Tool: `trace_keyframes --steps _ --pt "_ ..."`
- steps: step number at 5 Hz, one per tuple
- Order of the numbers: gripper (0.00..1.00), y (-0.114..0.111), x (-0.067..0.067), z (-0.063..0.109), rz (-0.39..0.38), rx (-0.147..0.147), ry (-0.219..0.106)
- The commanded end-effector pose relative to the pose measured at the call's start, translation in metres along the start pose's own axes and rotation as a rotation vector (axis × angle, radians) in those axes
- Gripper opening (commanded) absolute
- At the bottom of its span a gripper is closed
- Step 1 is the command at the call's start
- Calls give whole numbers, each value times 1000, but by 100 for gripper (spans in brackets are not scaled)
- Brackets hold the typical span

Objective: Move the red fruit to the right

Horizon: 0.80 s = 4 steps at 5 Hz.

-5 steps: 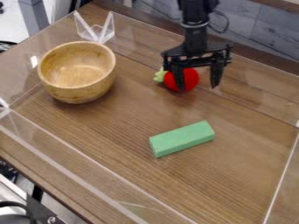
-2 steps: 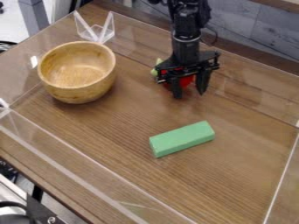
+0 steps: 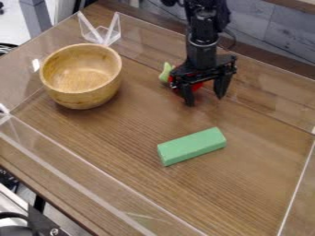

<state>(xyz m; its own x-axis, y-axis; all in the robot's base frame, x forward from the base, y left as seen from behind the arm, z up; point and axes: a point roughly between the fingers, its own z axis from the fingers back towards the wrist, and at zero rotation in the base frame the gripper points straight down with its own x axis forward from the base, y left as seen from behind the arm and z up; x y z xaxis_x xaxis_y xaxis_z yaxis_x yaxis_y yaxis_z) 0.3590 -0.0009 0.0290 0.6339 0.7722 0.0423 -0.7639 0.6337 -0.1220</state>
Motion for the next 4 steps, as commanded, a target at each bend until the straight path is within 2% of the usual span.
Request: trace_keyframes --steps 1,2,3,4 --pt "100 -9 8 21 31 -35 -49" --pt "100 -10 12 25 66 -30 -61" --pt "100 -12 20 24 52 -26 -68" --pt "100 -9 21 24 34 -19 -79"
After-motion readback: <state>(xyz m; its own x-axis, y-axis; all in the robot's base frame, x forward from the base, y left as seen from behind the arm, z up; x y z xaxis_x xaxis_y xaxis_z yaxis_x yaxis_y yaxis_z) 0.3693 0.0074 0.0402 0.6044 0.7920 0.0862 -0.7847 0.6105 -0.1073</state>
